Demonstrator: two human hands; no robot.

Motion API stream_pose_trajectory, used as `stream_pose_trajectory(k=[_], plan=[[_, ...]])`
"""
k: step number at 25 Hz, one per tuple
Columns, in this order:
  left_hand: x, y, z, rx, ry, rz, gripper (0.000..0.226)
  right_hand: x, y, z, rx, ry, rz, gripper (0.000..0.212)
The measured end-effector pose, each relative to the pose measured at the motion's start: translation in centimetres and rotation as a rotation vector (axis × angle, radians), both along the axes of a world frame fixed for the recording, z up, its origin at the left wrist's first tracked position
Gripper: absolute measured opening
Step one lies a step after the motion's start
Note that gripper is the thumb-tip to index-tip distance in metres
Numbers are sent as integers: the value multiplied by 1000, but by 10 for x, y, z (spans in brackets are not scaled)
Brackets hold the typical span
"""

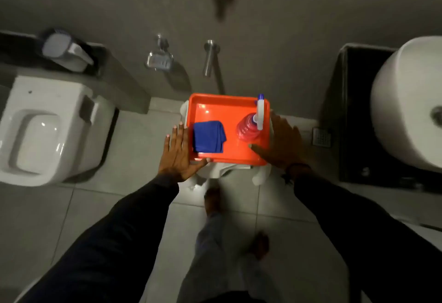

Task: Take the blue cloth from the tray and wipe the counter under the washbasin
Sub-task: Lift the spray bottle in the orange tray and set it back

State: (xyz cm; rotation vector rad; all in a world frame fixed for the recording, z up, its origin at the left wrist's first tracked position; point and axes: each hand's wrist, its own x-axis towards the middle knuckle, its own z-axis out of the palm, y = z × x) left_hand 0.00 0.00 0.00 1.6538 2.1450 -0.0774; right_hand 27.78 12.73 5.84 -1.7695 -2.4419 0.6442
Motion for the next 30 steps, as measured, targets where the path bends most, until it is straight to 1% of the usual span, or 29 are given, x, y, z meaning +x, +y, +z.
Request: stream_pose_trajectory(k=[2,3,5,7,8,11,12,14,15,16,17,18,19,21,22,23,24,27,29,30], plan=[[0,4,-24,-28,-22,30,131,-24,21,-21,-161,263,-163,99],[0,4,-34,-39,-19,49,134,-34,28,-30,-175,389,-208,90],[4,6,-47,-19,-24,77,139,-53,37,-43,-113,552,-270,67],[6,5,-53,1,-23,86,140,-66,39,-53,-96,663,-315,41],[5,6,-52,11,-34,80,140,-72,42,-55,-113,692,-315,36],[5,6,-50,3,-52,104,140,-92,65,-51,-104,711,-304,37],[6,7,-47,-5,-63,113,140,-96,73,-48,-124,723,-325,33],[6,9,-44,-23,-70,114,141,-104,82,-44,-259,773,-402,19],[6,9,-43,-30,-66,114,141,-107,81,-46,-353,805,-390,15],[6,10,-42,-30,-58,114,141,-109,78,-48,-455,819,-333,23],[6,10,-42,-34,-57,112,141,-109,73,-53,-531,766,-239,37],[5,10,-43,-31,-59,114,141,-109,66,-56,-579,635,-135,50],[5,9,-44,-26,-62,117,141,-108,58,-58,-607,468,-34,57],[5,9,-47,-16,-58,116,140,-107,42,-63,-642,133,168,63],[5,9,-48,-16,-58,113,140,-105,35,-65,-614,-24,274,62],[4,8,-50,-17,-60,111,140,-104,30,-66,-576,-139,338,61],[4,8,-52,-14,-59,109,141,-101,29,-66,-555,-197,336,61],[2,7,-55,-14,-63,103,141,-92,27,-68,-609,-210,164,66],[3,7,-55,-8,-70,100,142,-87,24,-67,-624,-214,154,68],[3,7,-54,-7,-71,99,142,-87,23,-66,-598,-207,168,68]])
